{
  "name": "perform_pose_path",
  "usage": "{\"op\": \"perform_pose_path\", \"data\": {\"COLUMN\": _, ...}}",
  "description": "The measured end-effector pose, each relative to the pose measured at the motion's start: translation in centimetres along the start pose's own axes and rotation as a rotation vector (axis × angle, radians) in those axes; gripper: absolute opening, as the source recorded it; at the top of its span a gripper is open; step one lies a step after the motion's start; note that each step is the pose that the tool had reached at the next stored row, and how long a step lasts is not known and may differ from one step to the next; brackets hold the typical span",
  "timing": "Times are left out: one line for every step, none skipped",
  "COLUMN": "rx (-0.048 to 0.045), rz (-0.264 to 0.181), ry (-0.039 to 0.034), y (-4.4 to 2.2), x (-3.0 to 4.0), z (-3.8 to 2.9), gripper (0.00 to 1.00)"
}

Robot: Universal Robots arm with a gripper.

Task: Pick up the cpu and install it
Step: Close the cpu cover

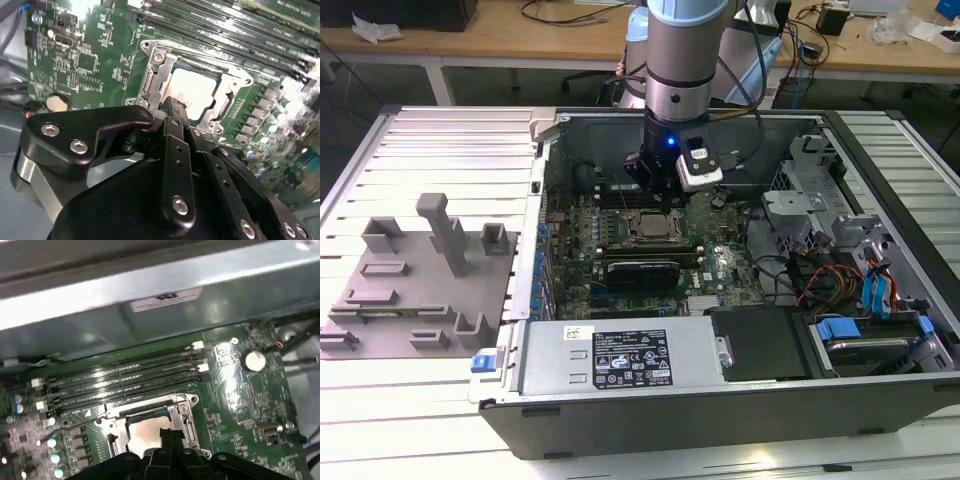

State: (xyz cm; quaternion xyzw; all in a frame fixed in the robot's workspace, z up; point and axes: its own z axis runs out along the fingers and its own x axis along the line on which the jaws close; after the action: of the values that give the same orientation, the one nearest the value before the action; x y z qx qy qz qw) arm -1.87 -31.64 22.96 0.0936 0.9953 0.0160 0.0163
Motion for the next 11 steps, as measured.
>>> {"op": "perform_pose_path", "data": {"rx": -0.002, "rz": -0.072, "ry": 0.0026, "y": -0.01, "x": 0.0, "z": 0.17, "gripper": 0.11}}
{"op": "perform_pose_path", "data": {"rx": -0.0025, "rz": -0.146, "ry": 0.005, "y": -0.01, "x": 0.01, "z": 0.26, "gripper": 0.11}}
{"op": "perform_pose_path", "data": {"rx": -0.0025, "rz": -0.146, "ry": 0.005, "y": -0.01, "x": 0.02, "z": 0.27, "gripper": 0.11}}
{"op": "perform_pose_path", "data": {"rx": -0.0024, "rz": -0.146, "ry": 0.0048, "y": -0.02, "x": 0.08, "z": 0.31, "gripper": 0.11}}
{"op": "perform_pose_path", "data": {"rx": -0.0013, "rz": -0.146, "ry": 0.0047, "y": -0.04, "x": 0.18, "z": 0.34, "gripper": 0.11}}
{"op": "perform_pose_path", "data": {"rx": -0.0002, "rz": -0.146, "ry": 0.0047, "y": -0.08, "x": 0.29, "z": 0.36, "gripper": 0.11}}
{"op": "perform_pose_path", "data": {"rx": 0.0006, "rz": -0.146, "ry": 0.0046, "y": -0.14, "x": 0.37, "z": 0.4, "gripper": 0.11}}
{"op": "perform_pose_path", "data": {"rx": 0.0012, "rz": -0.146, "ry": 0.0046, "y": -0.24, "x": 0.45, "z": 0.45, "gripper": 0.11}}
{"op": "perform_pose_path", "data": {"rx": 0.0014, "rz": -0.146, "ry": 0.0045, "y": -0.34, "x": 0.56, "z": 0.49, "gripper": 0.11}}
{"op": "perform_pose_path", "data": {"rx": 0.0017, "rz": -0.146, "ry": 0.0044, "y": -0.46, "x": 0.68, "z": 0.54, "gripper": 0.11}}
{"op": "perform_pose_path", "data": {"rx": 0.0019, "rz": -0.146, "ry": 0.0044, "y": -0.67, "x": 0.92, "z": 0.64, "gripper": 0.11}}
